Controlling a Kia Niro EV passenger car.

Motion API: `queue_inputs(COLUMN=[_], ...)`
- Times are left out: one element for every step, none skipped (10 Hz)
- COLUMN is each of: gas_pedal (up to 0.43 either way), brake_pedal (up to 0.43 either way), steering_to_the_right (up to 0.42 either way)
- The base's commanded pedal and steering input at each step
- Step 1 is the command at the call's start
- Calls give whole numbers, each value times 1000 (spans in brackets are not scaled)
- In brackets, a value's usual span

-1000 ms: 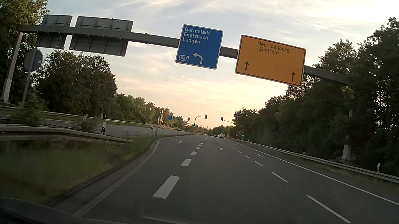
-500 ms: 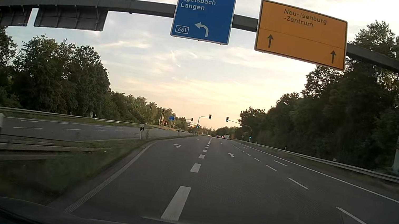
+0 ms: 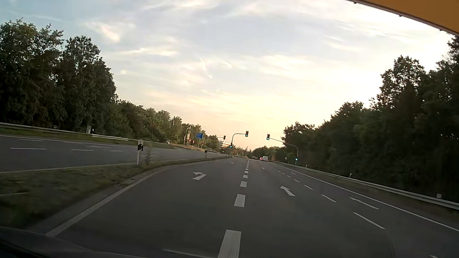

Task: Follow the waypoints while adhering to traffic rules and regulations

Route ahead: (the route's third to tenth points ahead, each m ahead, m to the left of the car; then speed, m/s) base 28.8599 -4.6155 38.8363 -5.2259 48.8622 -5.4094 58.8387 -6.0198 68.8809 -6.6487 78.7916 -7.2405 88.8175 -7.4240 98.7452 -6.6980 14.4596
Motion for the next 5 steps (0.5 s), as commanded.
queue_inputs(gas_pedal=[0,0,0,0,0], brake_pedal=[37,49,55,61,55], steering_to_the_right=[-7,-7,-7,-7,-7])
